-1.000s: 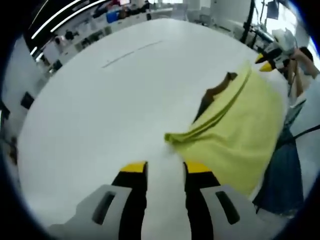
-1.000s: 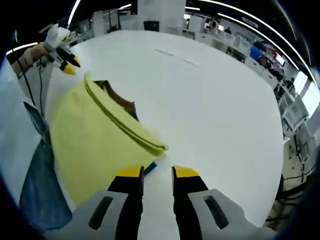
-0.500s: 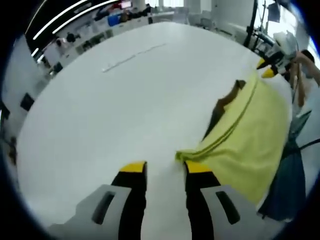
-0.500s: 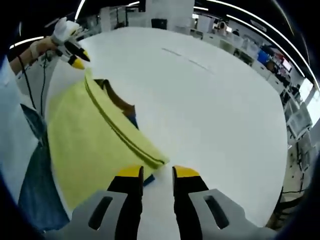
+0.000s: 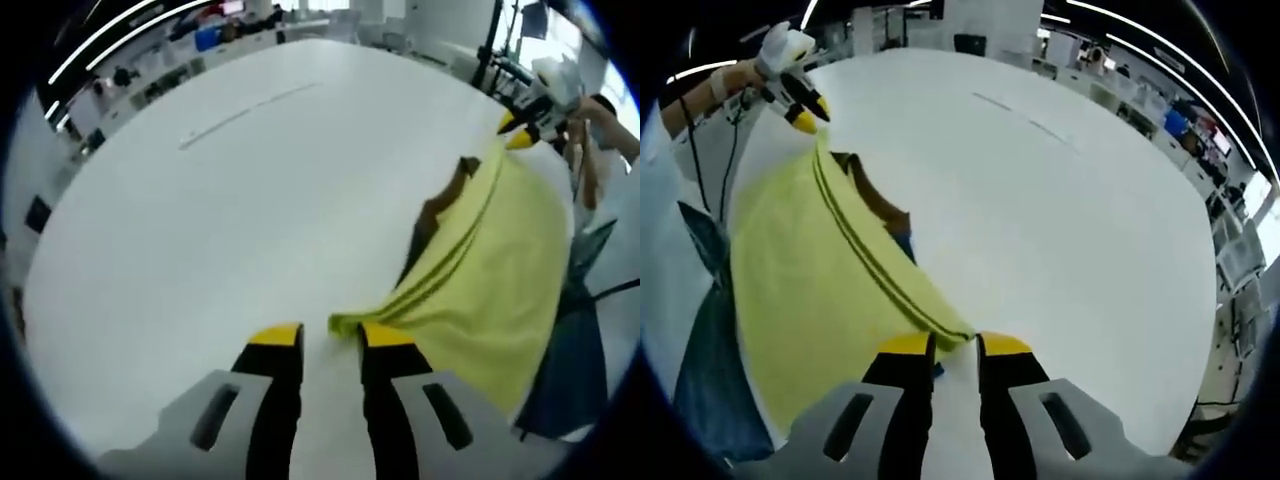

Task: Fold the garment on the visible template until the final outline fits inside the template.

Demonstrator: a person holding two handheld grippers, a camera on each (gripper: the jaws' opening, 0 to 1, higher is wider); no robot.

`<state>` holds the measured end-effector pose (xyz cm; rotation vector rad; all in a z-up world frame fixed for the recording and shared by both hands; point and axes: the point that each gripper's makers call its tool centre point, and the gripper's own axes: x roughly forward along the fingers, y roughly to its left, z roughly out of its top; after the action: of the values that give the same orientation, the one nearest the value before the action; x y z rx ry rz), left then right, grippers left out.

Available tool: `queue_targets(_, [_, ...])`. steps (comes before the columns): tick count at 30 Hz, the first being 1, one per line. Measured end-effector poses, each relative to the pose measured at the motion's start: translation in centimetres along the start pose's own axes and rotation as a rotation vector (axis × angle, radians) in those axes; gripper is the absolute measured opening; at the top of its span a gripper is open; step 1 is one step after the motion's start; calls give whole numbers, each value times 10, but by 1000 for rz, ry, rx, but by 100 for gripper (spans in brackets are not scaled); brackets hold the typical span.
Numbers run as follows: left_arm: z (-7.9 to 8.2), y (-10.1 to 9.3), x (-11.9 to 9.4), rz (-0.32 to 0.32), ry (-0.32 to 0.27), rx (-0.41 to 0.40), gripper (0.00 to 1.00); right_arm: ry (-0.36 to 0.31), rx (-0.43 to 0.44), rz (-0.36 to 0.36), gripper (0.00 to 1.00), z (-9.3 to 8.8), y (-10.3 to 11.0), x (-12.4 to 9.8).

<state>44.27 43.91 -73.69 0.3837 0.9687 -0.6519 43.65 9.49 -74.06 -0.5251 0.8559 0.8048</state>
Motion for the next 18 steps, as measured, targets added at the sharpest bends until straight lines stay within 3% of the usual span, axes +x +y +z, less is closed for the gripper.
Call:
queue_targets(8, [2,-2,1,-18,-2,-13,0,1,3,-14,5,-1,-6,-1])
queue_targets(18, [-2,4,6,2,18,-80,0,-6,23,-10,3,3,-12,9])
